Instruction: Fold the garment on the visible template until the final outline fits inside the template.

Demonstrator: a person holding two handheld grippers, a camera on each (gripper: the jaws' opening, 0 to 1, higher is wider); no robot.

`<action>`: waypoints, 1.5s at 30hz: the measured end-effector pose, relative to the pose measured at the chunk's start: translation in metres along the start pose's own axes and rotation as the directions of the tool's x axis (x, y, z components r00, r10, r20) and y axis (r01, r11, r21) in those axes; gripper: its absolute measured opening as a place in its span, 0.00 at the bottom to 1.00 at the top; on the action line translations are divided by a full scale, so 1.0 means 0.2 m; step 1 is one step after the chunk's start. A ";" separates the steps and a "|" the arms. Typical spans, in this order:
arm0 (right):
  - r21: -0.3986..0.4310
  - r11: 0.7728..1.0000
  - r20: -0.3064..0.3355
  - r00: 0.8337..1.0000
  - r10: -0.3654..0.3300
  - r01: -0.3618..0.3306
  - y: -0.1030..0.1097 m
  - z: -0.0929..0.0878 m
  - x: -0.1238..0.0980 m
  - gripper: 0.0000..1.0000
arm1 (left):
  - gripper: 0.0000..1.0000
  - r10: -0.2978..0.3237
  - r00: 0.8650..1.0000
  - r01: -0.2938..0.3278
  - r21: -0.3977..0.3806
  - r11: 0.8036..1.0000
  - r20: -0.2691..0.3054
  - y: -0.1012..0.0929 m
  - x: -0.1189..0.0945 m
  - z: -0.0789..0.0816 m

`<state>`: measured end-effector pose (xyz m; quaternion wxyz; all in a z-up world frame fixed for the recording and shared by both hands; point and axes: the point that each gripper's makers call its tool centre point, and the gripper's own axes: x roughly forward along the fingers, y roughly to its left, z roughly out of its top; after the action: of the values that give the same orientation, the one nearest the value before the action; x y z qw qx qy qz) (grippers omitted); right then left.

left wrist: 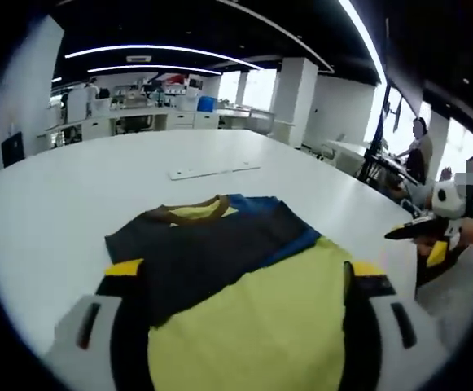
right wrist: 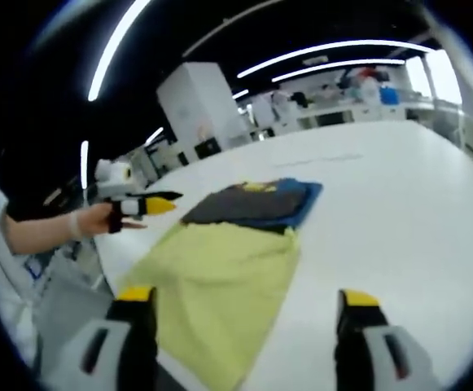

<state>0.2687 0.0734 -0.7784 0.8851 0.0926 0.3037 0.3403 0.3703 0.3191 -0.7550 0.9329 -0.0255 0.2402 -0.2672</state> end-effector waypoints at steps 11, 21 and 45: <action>-0.022 0.999 -0.040 0.999 0.022 -0.022 0.03 -0.04 0.00 0.84 | 0.91 0.010 1.000 -0.011 -0.024 1.000 -0.028 0.06 -0.24 -0.13; -0.049 0.997 -0.158 0.986 0.048 -0.057 0.05 -0.21 -0.05 0.72 | 0.90 -0.005 0.993 -0.004 -0.073 0.997 -0.116 0.07 -0.43 -0.35; -0.007 0.985 -0.326 0.931 0.161 -0.173 0.10 -0.48 -0.14 0.42 | 0.48 -0.002 0.959 -0.060 -0.208 0.976 -0.285 0.01 -0.83 -0.77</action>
<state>0.1839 0.0669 -0.8338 0.7925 0.0449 0.4301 0.4301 0.1775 0.4187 -0.8185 0.8845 -0.0840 0.3990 -0.2268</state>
